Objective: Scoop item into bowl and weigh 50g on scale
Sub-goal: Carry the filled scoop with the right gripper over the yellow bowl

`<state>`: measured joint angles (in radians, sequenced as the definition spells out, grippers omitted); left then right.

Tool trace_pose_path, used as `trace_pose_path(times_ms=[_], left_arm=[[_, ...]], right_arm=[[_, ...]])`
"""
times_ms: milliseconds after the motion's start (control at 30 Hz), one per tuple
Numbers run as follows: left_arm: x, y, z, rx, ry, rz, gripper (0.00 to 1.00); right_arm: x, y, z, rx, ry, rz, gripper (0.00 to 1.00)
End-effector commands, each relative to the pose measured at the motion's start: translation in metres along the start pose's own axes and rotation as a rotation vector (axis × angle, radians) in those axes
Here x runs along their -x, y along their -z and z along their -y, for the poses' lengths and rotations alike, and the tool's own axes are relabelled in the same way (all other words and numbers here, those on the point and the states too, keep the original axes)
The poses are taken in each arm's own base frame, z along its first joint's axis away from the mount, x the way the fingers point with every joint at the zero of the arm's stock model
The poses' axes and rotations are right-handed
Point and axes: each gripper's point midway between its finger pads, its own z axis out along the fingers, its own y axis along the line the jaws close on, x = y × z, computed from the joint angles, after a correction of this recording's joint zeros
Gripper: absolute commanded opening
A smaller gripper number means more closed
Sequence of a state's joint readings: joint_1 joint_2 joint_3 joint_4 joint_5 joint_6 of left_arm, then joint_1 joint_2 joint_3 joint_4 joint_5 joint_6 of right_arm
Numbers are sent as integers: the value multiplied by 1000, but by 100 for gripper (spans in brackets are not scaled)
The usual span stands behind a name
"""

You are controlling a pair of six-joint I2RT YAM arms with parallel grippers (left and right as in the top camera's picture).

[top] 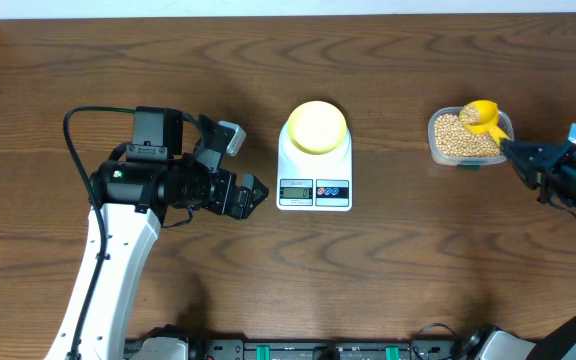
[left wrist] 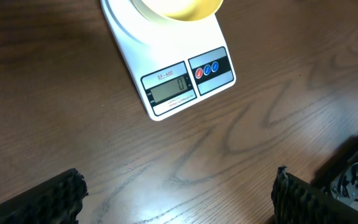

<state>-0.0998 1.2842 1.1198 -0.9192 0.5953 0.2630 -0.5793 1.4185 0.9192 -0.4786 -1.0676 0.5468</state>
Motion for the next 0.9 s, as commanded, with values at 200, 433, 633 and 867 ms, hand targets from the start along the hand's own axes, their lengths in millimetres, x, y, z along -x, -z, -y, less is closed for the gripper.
trace_pose_path(times_ms=[200, 433, 633, 867], left_arm=[[-3, -2, -4, 13, 5, -11, 98], [-3, -2, -4, 13, 5, -11, 98], [-3, -2, -4, 13, 4, -11, 98], [-3, -2, -4, 13, 5, -11, 98]], right_arm=[[-27, -39, -49, 114, 56, -136, 1], [-45, -74, -73, 102, 57, -150, 1], [-69, -101, -92, 106, 141, -168, 2], [-97, -130, -110, 105, 249, -159, 4]])
